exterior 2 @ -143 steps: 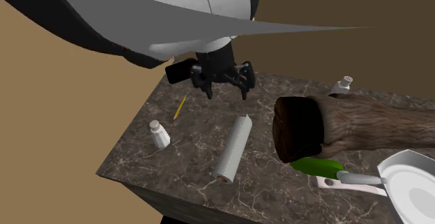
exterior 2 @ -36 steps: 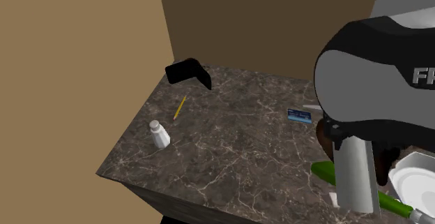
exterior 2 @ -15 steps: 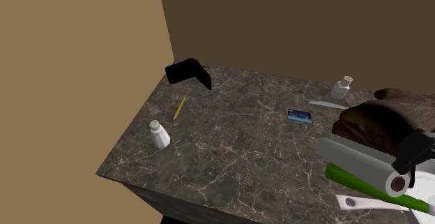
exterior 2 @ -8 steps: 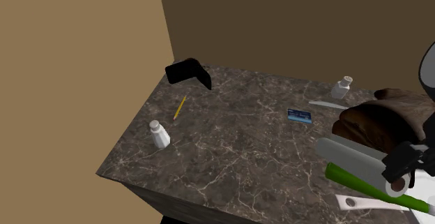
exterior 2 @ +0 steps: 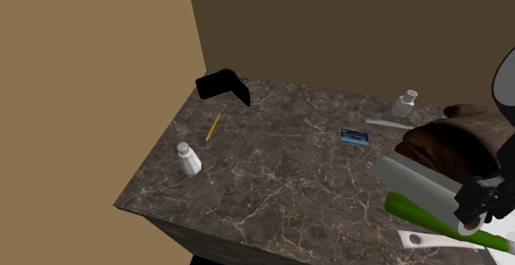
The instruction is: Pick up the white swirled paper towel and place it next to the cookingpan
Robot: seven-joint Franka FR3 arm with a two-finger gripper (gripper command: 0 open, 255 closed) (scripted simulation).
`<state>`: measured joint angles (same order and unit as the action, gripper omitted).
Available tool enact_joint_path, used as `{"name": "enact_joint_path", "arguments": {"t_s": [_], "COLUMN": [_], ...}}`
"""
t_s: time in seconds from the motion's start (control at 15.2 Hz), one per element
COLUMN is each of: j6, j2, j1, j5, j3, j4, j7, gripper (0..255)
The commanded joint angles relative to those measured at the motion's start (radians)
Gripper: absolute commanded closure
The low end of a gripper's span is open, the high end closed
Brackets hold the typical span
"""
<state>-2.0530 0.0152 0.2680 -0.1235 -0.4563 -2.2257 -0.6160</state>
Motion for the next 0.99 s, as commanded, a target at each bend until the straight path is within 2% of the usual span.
{"name": "enact_joint_path", "arguments": {"t_s": [0.0,0.46,0.92], "j6": [-0.035,-0.035,0.060], "j2": [0.001,0.001,-0.050], "j1": [0.001,0.002,-0.001], "j5": [-0.001,-0.001,-0.019], "j3": [-0.002,-0.002,0.002], "j4": [0.002,0.001,0.048], "j7": [0.001,0.000,0.007], "gripper": [255,255,255]}}
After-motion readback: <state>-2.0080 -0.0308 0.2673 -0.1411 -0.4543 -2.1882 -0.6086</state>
